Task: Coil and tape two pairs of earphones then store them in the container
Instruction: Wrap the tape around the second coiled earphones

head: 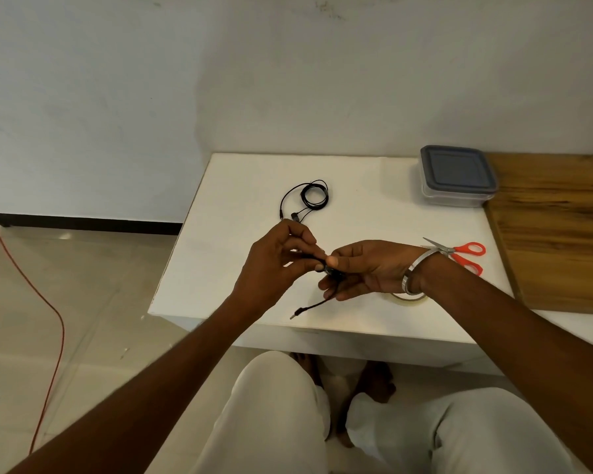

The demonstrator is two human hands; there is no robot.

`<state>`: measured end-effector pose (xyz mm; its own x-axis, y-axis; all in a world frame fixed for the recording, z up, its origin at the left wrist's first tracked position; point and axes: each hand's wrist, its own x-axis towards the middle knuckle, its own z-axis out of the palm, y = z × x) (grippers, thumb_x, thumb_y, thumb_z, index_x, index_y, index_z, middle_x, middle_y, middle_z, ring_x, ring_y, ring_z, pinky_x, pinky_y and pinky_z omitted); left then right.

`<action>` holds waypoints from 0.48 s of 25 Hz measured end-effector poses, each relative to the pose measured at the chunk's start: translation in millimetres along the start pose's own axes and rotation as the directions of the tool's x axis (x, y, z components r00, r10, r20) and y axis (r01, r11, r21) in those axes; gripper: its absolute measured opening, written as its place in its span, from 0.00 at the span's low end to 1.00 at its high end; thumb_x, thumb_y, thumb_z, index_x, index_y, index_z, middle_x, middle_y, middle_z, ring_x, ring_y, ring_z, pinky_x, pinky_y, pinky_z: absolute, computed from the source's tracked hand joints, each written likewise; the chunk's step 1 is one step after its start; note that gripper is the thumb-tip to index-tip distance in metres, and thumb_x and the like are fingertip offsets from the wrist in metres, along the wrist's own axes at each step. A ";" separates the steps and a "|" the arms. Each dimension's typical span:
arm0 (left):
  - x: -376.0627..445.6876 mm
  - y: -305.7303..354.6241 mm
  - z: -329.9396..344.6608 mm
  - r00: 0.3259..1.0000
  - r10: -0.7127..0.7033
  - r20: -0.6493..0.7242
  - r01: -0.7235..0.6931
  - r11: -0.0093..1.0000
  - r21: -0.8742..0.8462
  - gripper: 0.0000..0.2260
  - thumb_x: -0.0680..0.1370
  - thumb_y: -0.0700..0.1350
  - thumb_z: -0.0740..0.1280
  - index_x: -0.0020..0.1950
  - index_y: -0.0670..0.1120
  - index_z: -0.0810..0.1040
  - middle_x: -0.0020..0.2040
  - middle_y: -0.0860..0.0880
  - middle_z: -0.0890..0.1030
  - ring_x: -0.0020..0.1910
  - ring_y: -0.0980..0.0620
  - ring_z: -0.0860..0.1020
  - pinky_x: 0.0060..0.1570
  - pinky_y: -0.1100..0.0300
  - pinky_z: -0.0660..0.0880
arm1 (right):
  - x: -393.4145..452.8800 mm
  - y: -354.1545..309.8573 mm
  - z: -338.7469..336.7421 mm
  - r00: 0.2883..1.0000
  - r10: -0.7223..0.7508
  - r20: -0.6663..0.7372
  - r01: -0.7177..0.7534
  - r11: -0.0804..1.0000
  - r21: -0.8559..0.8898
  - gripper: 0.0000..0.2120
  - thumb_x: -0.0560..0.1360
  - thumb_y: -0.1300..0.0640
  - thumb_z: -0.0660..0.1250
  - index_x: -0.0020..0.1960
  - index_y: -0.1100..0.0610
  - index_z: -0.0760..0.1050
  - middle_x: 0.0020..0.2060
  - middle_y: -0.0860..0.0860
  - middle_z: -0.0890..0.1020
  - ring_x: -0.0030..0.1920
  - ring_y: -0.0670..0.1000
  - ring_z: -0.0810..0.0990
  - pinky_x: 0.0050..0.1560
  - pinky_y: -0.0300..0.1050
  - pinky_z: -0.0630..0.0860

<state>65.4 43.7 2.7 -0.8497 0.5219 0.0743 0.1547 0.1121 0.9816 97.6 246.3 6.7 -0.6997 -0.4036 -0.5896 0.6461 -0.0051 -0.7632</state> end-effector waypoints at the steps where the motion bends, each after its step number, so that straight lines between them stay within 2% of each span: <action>1: 0.2 -0.1 -0.9 0.999 0.021 -0.027 -0.021 0.999 0.026 0.14 0.71 0.35 0.75 0.49 0.49 0.75 0.45 0.47 0.84 0.48 0.50 0.83 0.52 0.56 0.79 | 1.0 0.9 0.6 0.999 -0.030 -0.038 0.028 0.999 -0.044 0.13 0.70 0.51 0.68 0.49 0.59 0.78 0.42 0.54 0.84 0.45 0.53 0.84 0.46 0.44 0.80; 4: 3.7 -5.4 -4.5 0.988 0.108 -0.112 -0.078 0.966 0.245 0.16 0.71 0.42 0.76 0.53 0.52 0.75 0.53 0.55 0.78 0.52 0.55 0.78 0.49 0.65 0.76 | 9.5 2.7 3.9 0.966 -0.155 -0.207 0.136 0.986 -0.100 0.08 0.73 0.53 0.69 0.43 0.58 0.78 0.36 0.51 0.82 0.40 0.50 0.83 0.43 0.43 0.79; 6: 5.6 -11.8 -4.7 0.977 0.068 -0.201 -0.001 0.949 0.317 0.18 0.72 0.47 0.74 0.58 0.55 0.72 0.58 0.59 0.73 0.54 0.58 0.74 0.45 0.68 0.74 | 17.5 2.5 7.8 0.900 -0.249 -0.357 0.218 0.968 -0.125 0.08 0.73 0.54 0.71 0.42 0.58 0.78 0.34 0.50 0.82 0.37 0.50 0.82 0.41 0.42 0.79; 7: 6.5 -13.6 -3.6 0.963 -0.015 -0.268 0.091 0.958 0.274 0.18 0.74 0.48 0.73 0.60 0.55 0.71 0.59 0.58 0.72 0.54 0.58 0.73 0.44 0.69 0.73 | 21.8 2.0 10.2 0.853 -0.297 -0.429 0.258 0.955 -0.149 0.08 0.73 0.54 0.71 0.41 0.58 0.78 0.34 0.50 0.82 0.36 0.49 0.81 0.40 0.42 0.79; 9: 10.8 -13.2 -0.4 0.894 -0.277 -0.351 0.303 0.953 0.019 0.14 0.76 0.48 0.70 0.60 0.51 0.73 0.56 0.52 0.74 0.51 0.53 0.75 0.45 0.65 0.74 | 29.7 1.1 14.1 0.748 -0.389 -0.538 0.328 0.921 -0.211 0.07 0.73 0.54 0.71 0.39 0.56 0.77 0.35 0.50 0.82 0.33 0.47 0.80 0.38 0.41 0.78; 11: 16.6 -7.8 5.5 0.813 -0.546 -0.203 0.472 0.822 -0.320 0.11 0.78 0.50 0.68 0.56 0.44 0.76 0.50 0.46 0.78 0.46 0.48 0.79 0.43 0.60 0.78 | 38.2 1.1 16.8 0.643 -0.471 -0.603 0.341 0.882 -0.325 0.08 0.72 0.54 0.72 0.37 0.54 0.76 0.33 0.48 0.81 0.32 0.47 0.79 0.36 0.40 0.77; 12: 18.6 -6.2 8.3 0.793 -0.597 -0.117 0.515 0.761 -0.393 0.13 0.78 0.51 0.66 0.55 0.43 0.77 0.49 0.44 0.80 0.45 0.47 0.80 0.43 0.59 0.79 | 42.6 2.1 19.4 0.604 -0.512 -0.610 0.315 0.857 -0.408 0.08 0.72 0.52 0.72 0.38 0.54 0.76 0.33 0.48 0.81 0.32 0.46 0.79 0.35 0.38 0.76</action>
<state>52.9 59.7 -3.5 -0.8257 0.2478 -0.5067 -0.5182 0.0215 0.8550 75.2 211.3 -14.9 -0.9398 0.3173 -0.1267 0.2093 0.2416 -0.9475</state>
